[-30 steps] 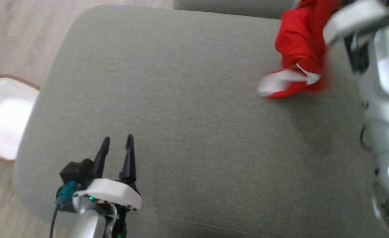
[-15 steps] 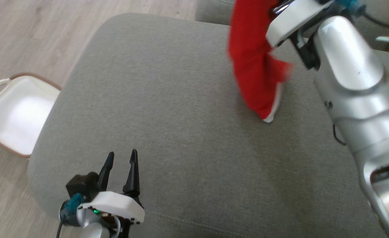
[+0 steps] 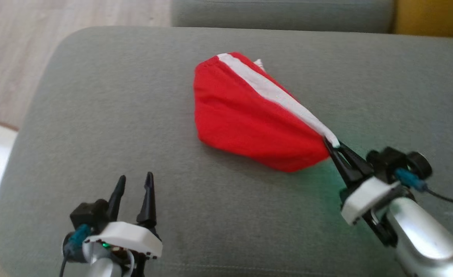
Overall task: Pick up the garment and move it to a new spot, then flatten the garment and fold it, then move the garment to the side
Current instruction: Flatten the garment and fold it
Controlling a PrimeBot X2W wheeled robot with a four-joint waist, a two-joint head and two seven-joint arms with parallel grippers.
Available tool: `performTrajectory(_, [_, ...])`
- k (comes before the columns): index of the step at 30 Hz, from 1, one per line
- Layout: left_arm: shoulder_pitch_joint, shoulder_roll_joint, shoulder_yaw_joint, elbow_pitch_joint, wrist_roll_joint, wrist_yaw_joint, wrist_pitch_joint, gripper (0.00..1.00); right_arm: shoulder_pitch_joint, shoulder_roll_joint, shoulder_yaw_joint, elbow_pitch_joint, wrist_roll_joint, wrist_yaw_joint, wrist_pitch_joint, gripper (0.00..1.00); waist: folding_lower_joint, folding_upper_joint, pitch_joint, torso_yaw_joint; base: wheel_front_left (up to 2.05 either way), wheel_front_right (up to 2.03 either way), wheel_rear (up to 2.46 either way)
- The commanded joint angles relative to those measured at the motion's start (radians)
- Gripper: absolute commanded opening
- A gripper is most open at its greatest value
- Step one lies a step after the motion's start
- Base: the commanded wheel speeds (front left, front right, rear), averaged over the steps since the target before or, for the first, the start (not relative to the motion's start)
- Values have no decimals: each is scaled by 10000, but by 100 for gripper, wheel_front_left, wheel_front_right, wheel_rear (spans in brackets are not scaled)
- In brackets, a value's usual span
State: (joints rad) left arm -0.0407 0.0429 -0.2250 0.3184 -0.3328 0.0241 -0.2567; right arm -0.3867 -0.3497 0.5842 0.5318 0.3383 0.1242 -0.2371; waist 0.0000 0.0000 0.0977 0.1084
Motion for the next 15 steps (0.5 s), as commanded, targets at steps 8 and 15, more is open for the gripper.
performTrajectory(8, [-791, 74, 378, -312, 139, -205, -51, 100, 563, 234, -1968, -294, -895, 65, 301, 100, 0, 0, 276, -826, 0, 0, 0])
performTrajectory(15, [-2649, 74, 233, 6, 228, -358, -51, 100, 309, 1188, -3203, -695, -1943, 65, 146, 100, 0, 0, 902, -1189, 0, 0, 0])
